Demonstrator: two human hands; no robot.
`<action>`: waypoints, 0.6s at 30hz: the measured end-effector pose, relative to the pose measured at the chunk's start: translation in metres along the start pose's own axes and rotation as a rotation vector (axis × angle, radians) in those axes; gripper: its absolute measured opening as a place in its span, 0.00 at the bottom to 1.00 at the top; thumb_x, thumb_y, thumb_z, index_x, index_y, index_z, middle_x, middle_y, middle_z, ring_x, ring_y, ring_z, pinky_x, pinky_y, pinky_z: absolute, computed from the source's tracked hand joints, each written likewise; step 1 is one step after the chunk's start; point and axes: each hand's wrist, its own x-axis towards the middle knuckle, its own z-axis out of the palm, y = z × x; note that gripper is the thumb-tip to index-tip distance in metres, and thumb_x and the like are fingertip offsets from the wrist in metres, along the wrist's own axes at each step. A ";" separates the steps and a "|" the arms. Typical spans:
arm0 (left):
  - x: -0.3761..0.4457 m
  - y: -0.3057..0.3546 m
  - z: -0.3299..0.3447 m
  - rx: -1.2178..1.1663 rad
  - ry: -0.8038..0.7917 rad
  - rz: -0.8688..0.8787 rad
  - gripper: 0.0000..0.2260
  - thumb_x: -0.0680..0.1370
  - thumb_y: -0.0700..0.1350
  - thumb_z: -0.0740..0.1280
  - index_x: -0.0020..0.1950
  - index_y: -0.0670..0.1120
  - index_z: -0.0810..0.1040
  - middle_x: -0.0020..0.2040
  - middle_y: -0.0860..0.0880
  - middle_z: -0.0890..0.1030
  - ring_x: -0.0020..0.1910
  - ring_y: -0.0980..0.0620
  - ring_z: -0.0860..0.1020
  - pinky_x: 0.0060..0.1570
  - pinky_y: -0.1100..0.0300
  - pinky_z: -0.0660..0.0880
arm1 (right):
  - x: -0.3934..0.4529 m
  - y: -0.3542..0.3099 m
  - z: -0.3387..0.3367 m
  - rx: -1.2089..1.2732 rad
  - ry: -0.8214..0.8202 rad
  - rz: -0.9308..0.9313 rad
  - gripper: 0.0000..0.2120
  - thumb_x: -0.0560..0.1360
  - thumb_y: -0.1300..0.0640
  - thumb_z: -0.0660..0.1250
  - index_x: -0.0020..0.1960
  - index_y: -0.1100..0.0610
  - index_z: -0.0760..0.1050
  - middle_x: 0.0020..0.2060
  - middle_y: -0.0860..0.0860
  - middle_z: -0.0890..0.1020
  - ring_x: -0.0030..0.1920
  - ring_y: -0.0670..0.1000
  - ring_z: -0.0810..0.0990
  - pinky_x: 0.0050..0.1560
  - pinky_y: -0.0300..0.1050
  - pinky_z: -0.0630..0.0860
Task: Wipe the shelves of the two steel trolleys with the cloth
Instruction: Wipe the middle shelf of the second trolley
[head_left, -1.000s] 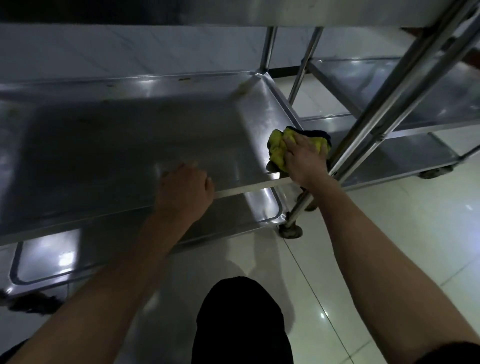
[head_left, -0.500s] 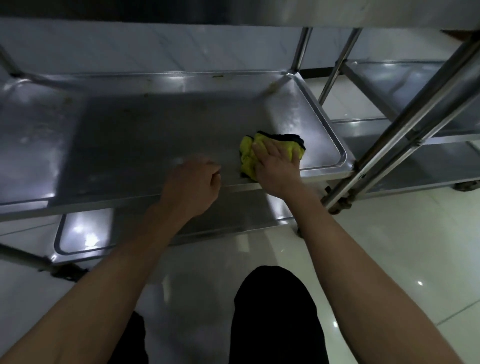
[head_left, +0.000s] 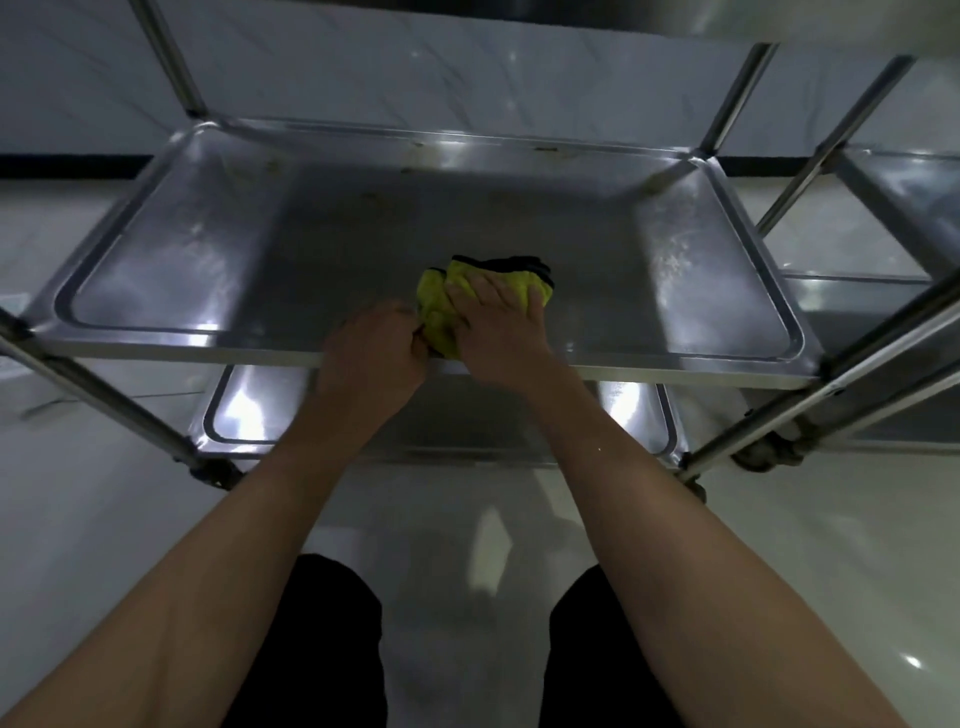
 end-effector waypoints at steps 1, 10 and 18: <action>0.001 0.001 0.000 0.014 0.005 0.010 0.09 0.77 0.43 0.62 0.50 0.44 0.81 0.53 0.46 0.79 0.55 0.42 0.76 0.48 0.52 0.72 | 0.000 0.002 0.000 0.014 0.002 -0.008 0.26 0.84 0.49 0.49 0.81 0.47 0.52 0.81 0.47 0.51 0.80 0.51 0.46 0.75 0.67 0.42; 0.048 0.076 0.013 -0.021 0.012 0.117 0.12 0.81 0.48 0.61 0.54 0.46 0.82 0.57 0.45 0.79 0.57 0.43 0.78 0.51 0.53 0.70 | -0.018 0.098 -0.019 0.007 0.066 0.146 0.26 0.84 0.49 0.52 0.81 0.45 0.54 0.81 0.45 0.53 0.80 0.49 0.48 0.76 0.65 0.44; 0.033 0.112 0.045 0.089 -0.001 0.151 0.09 0.78 0.48 0.65 0.46 0.45 0.82 0.52 0.46 0.77 0.54 0.45 0.76 0.48 0.51 0.72 | -0.050 0.151 -0.034 -0.041 0.022 0.205 0.26 0.85 0.48 0.49 0.82 0.47 0.50 0.81 0.48 0.49 0.81 0.51 0.45 0.76 0.68 0.46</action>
